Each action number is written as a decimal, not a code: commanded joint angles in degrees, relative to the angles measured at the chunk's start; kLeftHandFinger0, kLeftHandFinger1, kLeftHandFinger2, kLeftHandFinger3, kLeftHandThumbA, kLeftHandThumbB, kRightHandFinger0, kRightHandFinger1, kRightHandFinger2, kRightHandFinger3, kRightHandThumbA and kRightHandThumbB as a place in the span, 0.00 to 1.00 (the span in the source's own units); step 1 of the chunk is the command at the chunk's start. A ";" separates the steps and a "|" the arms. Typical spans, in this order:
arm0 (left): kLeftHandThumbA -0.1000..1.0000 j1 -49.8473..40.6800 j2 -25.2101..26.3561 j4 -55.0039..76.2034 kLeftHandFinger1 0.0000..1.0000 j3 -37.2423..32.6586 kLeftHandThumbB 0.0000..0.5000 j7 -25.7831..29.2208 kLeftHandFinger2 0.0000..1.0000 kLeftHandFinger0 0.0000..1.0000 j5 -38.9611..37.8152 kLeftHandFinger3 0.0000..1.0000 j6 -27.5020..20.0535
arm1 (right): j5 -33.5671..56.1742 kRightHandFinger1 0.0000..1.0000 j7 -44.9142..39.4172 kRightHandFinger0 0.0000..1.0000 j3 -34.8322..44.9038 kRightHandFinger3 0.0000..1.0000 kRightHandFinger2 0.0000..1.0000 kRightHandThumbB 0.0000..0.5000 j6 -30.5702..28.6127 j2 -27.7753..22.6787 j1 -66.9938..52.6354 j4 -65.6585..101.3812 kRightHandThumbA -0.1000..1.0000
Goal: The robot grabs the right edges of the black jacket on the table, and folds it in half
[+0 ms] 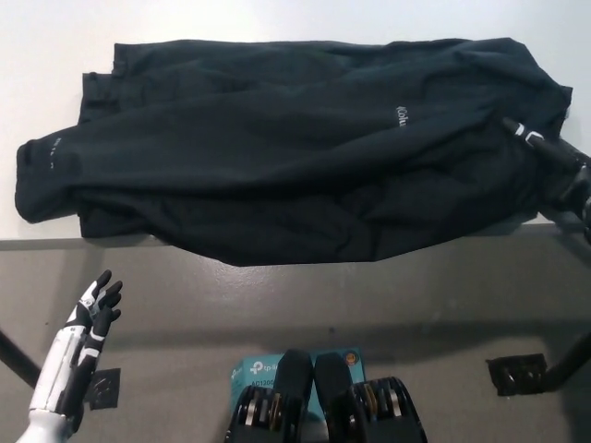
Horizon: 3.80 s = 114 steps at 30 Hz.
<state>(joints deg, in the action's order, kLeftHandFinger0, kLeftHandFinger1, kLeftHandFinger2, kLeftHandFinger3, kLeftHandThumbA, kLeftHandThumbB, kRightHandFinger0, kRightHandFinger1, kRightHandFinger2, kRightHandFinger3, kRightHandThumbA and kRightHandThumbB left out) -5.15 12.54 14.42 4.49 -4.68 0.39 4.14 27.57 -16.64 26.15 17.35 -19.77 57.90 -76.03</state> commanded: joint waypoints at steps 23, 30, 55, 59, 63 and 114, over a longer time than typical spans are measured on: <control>0.92 2.69 0.90 1.48 1.00 1.08 0.09 -0.28 1.00 1.00 -1.01 1.00 -0.75 | 2.55 0.08 15.52 0.00 6.54 0.69 0.67 0.16 -13.68 3.99 8.24 7.17 0.00; 0.93 2.76 0.85 1.46 1.00 0.98 0.08 -0.25 1.00 1.00 -0.85 1.00 -1.08 | -0.24 0.21 17.46 0.00 2.96 0.78 0.77 0.23 -11.23 5.31 10.49 19.81 0.00; 0.94 4.25 1.03 2.12 1.00 0.63 0.07 -0.34 1.00 1.00 -0.34 1.00 0.10 | -23.14 0.42 6.50 0.00 -35.65 0.75 0.76 0.32 -11.54 5.88 17.15 34.91 0.00; 0.94 4.48 1.14 2.41 1.00 0.50 0.08 -0.45 1.00 1.00 -0.20 1.00 0.13 | -29.61 0.39 5.63 0.00 -44.35 0.72 0.74 0.29 -10.83 8.17 17.78 37.94 0.00; 0.93 4.94 1.05 2.49 1.00 0.31 0.08 -0.51 1.00 1.00 -0.24 1.00 0.66 | -31.06 0.31 3.96 0.00 -47.84 0.50 0.65 0.27 -14.23 10.12 19.13 37.90 0.00; 0.92 9.47 2.36 5.11 1.00 -1.08 0.09 -0.78 1.00 1.00 2.18 1.00 3.46 | -46.39 1.00 -5.78 1.00 -54.88 1.00 1.00 0.87 -18.88 28.21 25.47 0.41 0.82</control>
<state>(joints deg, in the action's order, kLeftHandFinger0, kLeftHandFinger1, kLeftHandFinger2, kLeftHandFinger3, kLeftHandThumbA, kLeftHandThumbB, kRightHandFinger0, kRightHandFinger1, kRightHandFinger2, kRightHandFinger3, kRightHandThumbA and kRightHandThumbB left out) 3.20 13.58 17.93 3.76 -4.85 1.29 8.50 -17.50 -16.32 -28.52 -3.12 8.64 77.06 -76.44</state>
